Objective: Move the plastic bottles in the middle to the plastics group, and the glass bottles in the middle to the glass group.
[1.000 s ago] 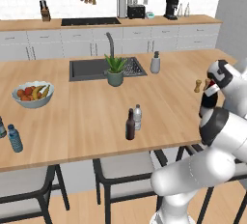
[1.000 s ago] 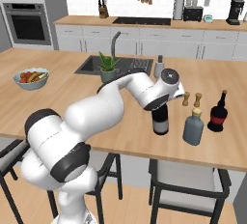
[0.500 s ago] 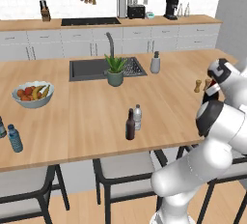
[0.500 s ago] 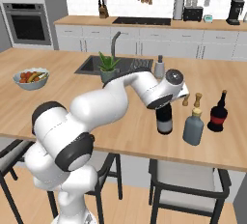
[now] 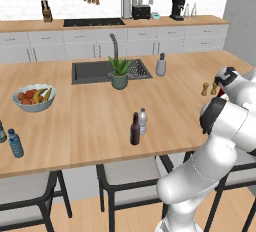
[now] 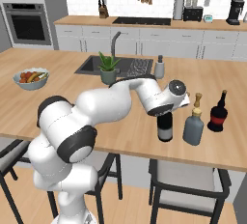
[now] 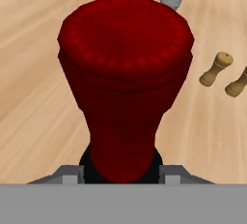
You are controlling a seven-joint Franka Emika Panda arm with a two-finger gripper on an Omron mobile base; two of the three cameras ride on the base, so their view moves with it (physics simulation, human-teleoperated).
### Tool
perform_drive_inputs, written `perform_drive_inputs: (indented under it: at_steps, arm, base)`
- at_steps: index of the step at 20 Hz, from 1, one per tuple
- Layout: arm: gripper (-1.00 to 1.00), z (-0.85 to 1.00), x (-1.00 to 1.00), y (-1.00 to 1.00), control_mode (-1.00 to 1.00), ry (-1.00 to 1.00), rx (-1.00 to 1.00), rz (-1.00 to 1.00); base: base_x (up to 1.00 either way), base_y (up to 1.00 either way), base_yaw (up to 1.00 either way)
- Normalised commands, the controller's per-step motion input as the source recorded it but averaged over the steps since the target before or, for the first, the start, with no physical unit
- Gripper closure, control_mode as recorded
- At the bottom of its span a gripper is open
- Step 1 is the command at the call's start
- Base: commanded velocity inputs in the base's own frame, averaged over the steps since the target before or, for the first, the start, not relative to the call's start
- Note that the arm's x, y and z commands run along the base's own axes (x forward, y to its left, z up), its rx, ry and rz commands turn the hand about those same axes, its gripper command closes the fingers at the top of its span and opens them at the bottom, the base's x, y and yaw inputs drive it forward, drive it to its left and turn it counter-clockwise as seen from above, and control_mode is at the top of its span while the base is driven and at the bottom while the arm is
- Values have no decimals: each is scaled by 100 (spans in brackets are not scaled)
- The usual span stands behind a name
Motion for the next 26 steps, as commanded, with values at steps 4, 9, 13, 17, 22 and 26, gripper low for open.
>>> perform_drive_inputs:
  at_steps: [4, 9, 13, 17, 22, 26]
  arm:
    - [100, -39, 0, 0, -100, 0, 0, 0]
    - [100, -11, 2, 0, -100, -1, 1, 0]
    - [100, 1, 8, 0, -100, -9, 3, 0]
    - [100, 0, 9, 0, -100, -7, 0, 0]
    - [100, -1, 9, 0, -100, -1, 0, 0]
    - [-100, 0, 0, 0, -100, 0, 0, 0]
  base:
    - [0, 0, 0]
    - [0, 0, 0]
    - [0, 0, 0]
    - [0, 0, 0]
    - [0, 0, 0]
    - [0, 0, 0]
